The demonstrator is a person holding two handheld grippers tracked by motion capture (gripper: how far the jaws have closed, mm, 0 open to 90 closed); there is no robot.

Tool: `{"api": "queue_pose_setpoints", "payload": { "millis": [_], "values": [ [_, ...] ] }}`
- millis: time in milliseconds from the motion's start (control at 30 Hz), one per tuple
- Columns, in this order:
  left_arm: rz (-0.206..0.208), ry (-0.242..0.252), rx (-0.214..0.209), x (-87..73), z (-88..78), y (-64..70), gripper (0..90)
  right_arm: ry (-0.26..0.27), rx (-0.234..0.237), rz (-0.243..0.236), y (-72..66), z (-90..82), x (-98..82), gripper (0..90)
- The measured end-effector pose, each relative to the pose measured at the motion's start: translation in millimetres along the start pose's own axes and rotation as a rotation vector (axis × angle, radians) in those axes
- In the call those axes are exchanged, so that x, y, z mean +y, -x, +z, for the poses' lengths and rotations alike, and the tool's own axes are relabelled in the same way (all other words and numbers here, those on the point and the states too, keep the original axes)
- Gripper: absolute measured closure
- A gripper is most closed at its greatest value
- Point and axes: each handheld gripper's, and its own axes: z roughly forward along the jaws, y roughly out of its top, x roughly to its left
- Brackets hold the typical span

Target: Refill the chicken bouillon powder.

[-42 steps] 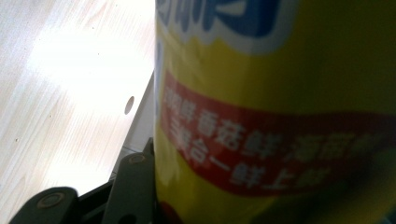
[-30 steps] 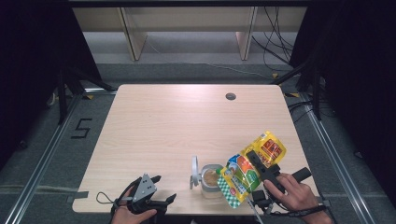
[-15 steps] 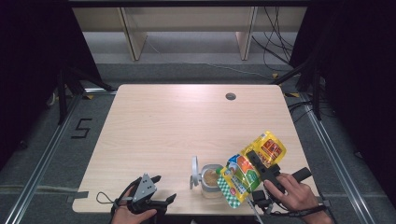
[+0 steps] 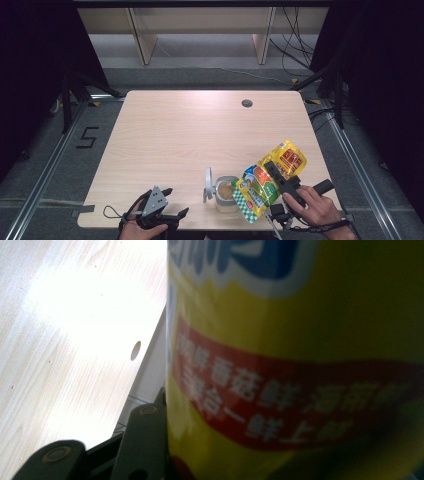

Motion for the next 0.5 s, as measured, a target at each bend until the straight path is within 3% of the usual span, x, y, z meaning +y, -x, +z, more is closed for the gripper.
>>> {"api": "queue_pose_setpoints", "payload": {
  "millis": [100, 333, 500],
  "values": [
    [0.029, -0.001, 0.003, 0.6, -0.6, -1.2, 18.1, 0.001, 0.005, 0.016, -1.1, -0.3, 0.0, 57.8],
    [0.015, 0.001, 0.004, 0.2, -0.4, -0.5, 18.1, 0.000, -0.001, 0.000, 0.3, -0.3, -0.2, 57.9],
    [0.029, 0.000, 0.001, 0.5, -0.2, -1.3, 18.1, 0.002, 0.002, -0.008, 1.2, -0.5, -0.1, 58.1]
  ]
}}
